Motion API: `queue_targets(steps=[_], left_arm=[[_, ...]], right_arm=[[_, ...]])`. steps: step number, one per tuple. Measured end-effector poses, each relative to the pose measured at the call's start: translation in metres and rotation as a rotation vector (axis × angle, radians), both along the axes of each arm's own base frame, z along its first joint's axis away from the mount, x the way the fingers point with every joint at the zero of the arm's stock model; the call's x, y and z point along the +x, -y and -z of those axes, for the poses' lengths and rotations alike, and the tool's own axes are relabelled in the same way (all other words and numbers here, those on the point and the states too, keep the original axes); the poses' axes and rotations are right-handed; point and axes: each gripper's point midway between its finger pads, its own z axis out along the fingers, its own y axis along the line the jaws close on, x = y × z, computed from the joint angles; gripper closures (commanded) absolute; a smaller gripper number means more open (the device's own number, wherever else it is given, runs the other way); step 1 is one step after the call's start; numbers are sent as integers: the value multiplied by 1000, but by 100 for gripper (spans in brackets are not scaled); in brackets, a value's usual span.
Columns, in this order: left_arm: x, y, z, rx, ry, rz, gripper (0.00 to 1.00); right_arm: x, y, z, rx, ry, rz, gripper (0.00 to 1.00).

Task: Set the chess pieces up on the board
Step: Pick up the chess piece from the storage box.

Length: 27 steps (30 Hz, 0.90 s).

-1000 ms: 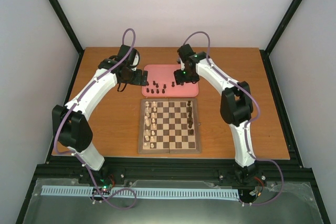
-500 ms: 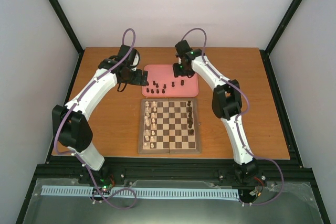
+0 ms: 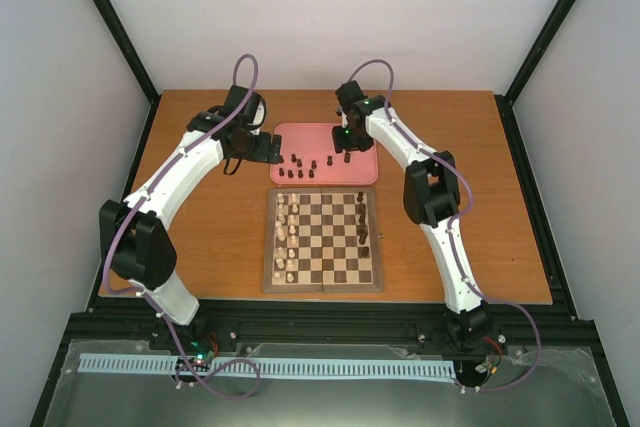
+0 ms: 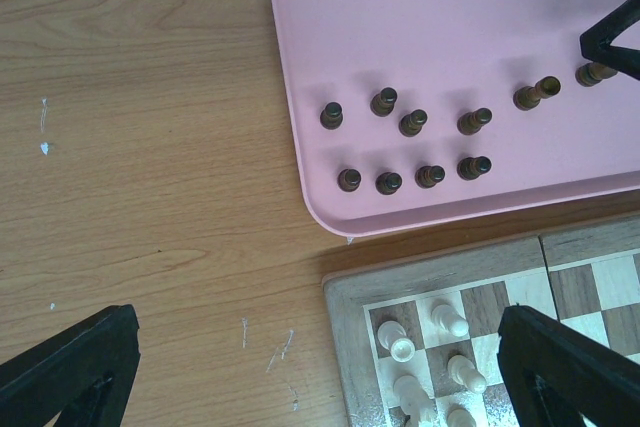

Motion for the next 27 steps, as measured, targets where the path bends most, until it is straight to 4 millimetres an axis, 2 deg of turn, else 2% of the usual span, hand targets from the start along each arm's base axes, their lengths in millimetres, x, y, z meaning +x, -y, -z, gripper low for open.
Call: queue_targets(steps=[6, 16, 27], left_arm=[[0, 0, 0, 0, 0, 0, 0], [1, 0, 3, 4, -8, 0, 0], [1, 0, 5, 5, -11, 0, 0]], right_arm=[[-3, -1, 10, 1, -27, -4, 48], [-7, 2, 27, -10, -67, -3, 57], [-9, 2, 28, -7, -76, -3, 79]])
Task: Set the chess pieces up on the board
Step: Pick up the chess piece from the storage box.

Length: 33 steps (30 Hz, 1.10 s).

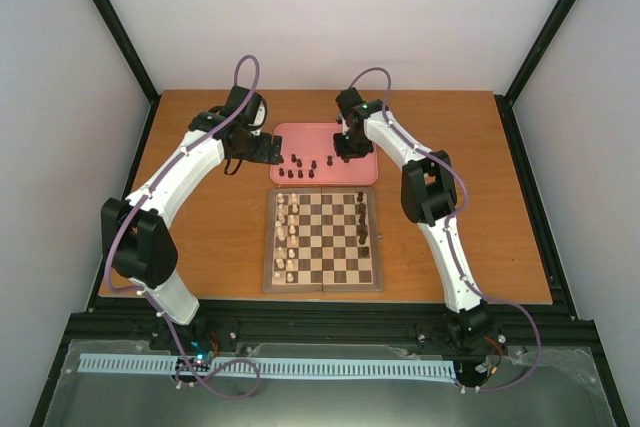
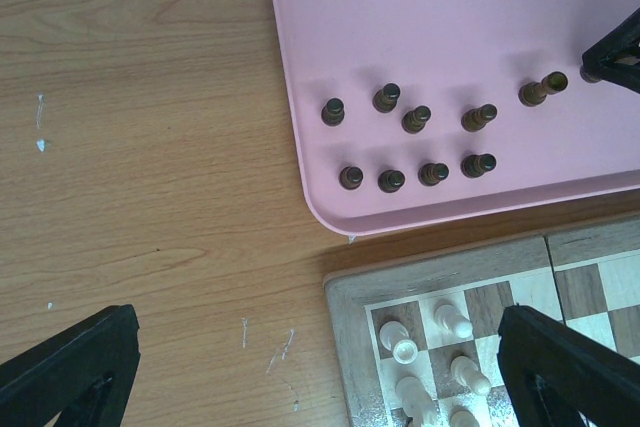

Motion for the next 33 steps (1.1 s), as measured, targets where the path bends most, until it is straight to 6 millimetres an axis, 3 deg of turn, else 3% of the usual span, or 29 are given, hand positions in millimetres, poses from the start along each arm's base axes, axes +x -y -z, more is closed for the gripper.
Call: queue_targets(steps=[9, 12, 15, 19, 21, 24, 27, 30, 33], left_arm=[[0, -1, 0, 3, 1, -2, 0], [0, -1, 0, 3, 1, -2, 0], [0, -1, 0, 3, 1, -2, 0], [0, -1, 0, 3, 1, -2, 0], [0, -1, 0, 4, 1, -2, 0], [0, -1, 0, 4, 1, -3, 0], [0, -1, 0, 6, 2, -4, 0], [0, -1, 0, 6, 2, -3, 0], [0, -1, 0, 4, 2, -3, 0]], right_arm=[[1, 4, -2, -18, 7, 4, 87], [-1, 6, -14, -22, 18, 7, 87], [-6, 7, -49, -8, 50, 6, 87], [-26, 9, -121, 21, 132, -5, 87], [-49, 10, -156, 33, 167, -23, 87], [-99, 12, -181, 26, 163, -65, 87], [-163, 21, -176, 13, 89, -99, 87], [-218, 46, -155, -9, -12, -84, 87], [-255, 67, -133, -38, -92, -52, 87]])
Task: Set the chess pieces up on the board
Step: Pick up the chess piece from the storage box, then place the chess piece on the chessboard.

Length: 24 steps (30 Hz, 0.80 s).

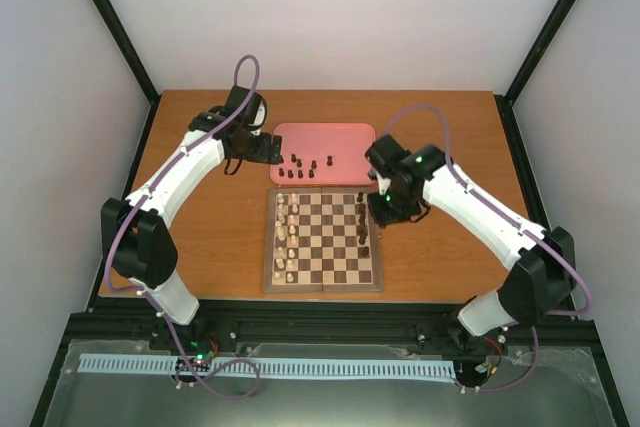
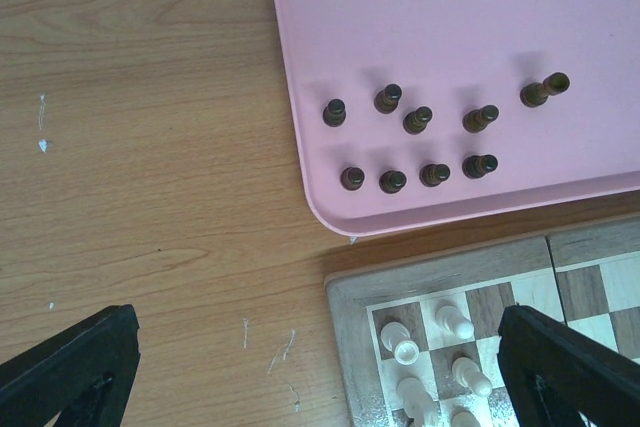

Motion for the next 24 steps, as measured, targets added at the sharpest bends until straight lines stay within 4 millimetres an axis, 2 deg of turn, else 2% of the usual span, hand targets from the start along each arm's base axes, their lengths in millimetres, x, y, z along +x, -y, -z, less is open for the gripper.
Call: queue_targets(steps=[4, 13, 16, 24], left_arm=[[0, 1, 0, -3, -1, 2, 0], [0, 1, 0, -3, -2, 2, 0], [0, 1, 1, -3, -2, 2, 0], [-4, -1, 8, 3, -14, 1, 0]], right_arm=[[-42, 7, 25, -28, -83, -7, 87], [-91, -18, 56, -43, -100, -92, 87], [-98, -22, 65, -43, -98, -98, 87], [-95, -19, 87, -35, -51, -69, 87]])
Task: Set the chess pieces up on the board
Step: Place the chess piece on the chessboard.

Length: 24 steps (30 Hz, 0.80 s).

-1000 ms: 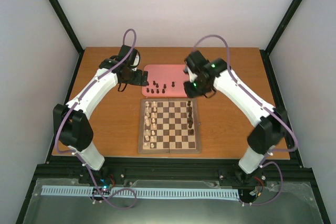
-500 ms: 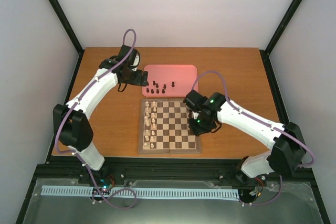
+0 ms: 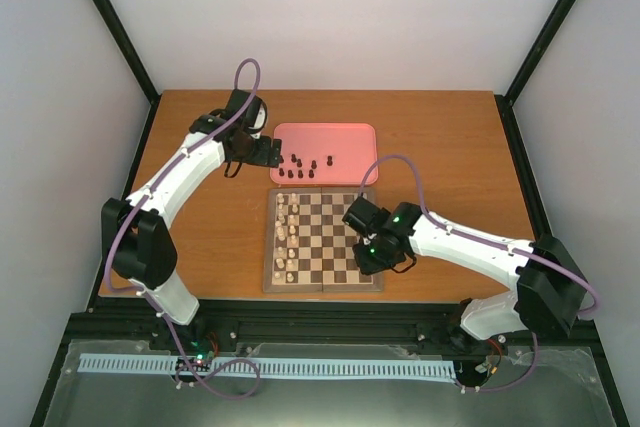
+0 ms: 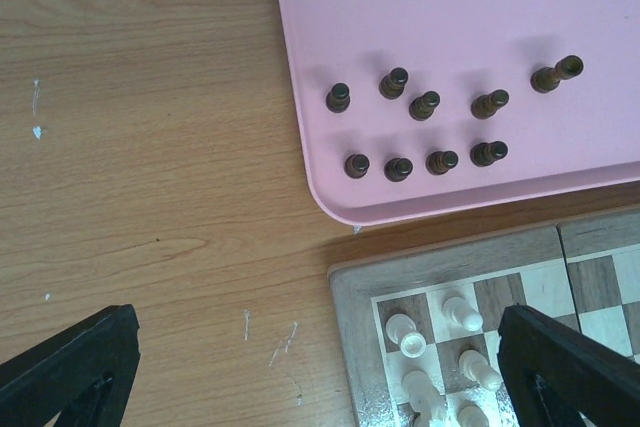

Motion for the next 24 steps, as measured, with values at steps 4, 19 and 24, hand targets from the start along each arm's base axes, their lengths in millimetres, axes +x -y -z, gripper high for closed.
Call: queue_targets(steps=[4, 19, 24], left_arm=[[-1, -1, -1, 2, 4, -2, 0], [-3, -3, -4, 5, 17, -6, 0], [-3, -4, -3, 7, 17, -7, 0]], right_arm=[[5, -6, 1, 26, 22, 0, 87], [14, -15, 8, 34, 42, -20, 86], [15, -16, 11, 36, 37, -22, 86]])
